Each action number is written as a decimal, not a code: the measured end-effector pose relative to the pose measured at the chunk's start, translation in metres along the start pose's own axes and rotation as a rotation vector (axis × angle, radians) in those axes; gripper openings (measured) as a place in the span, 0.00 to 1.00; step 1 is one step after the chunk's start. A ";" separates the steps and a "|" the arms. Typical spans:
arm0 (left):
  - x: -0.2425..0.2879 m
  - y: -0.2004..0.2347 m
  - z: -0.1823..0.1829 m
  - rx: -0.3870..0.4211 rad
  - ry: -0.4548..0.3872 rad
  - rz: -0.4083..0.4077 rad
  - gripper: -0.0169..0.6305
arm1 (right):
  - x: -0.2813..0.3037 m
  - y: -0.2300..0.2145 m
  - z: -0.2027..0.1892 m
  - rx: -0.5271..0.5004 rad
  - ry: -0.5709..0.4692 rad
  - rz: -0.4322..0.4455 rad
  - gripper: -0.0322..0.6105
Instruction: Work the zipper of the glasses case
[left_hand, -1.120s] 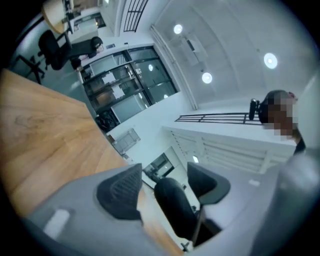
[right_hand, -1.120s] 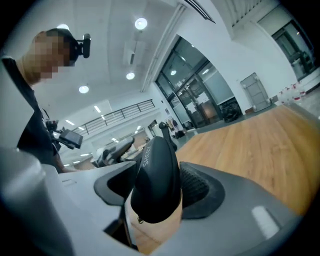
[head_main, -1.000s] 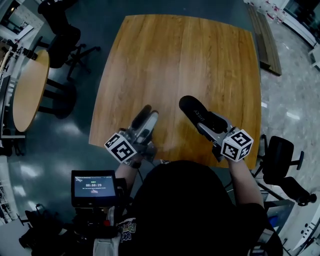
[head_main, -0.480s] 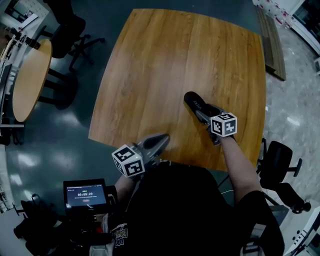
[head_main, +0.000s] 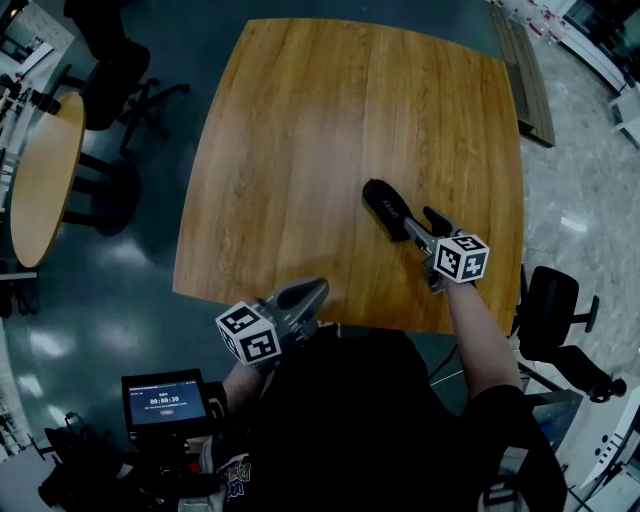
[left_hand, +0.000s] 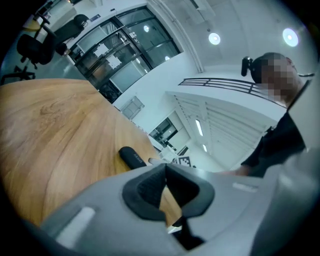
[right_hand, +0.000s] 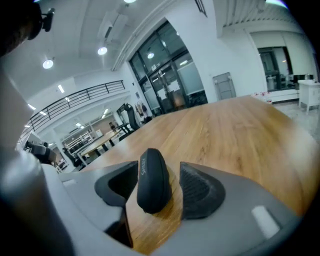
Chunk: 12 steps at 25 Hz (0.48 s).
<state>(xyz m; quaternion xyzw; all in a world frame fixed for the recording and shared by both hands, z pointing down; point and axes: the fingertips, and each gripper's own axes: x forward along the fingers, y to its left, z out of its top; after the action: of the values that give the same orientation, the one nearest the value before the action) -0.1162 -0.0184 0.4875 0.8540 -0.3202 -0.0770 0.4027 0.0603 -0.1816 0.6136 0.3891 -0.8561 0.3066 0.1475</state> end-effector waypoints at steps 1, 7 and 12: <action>0.001 -0.002 -0.002 0.003 0.009 -0.017 0.02 | -0.016 0.003 0.008 0.008 -0.053 -0.022 0.41; 0.018 -0.001 -0.005 0.035 0.087 -0.127 0.02 | -0.090 0.088 0.044 0.040 -0.284 0.012 0.06; 0.041 -0.035 -0.006 0.115 0.107 -0.177 0.02 | -0.133 0.171 0.039 0.012 -0.332 0.118 0.06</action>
<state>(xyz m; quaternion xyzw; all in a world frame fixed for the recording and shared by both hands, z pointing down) -0.0647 -0.0233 0.4707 0.9035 -0.2254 -0.0479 0.3614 0.0174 -0.0428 0.4475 0.3842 -0.8882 0.2514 -0.0167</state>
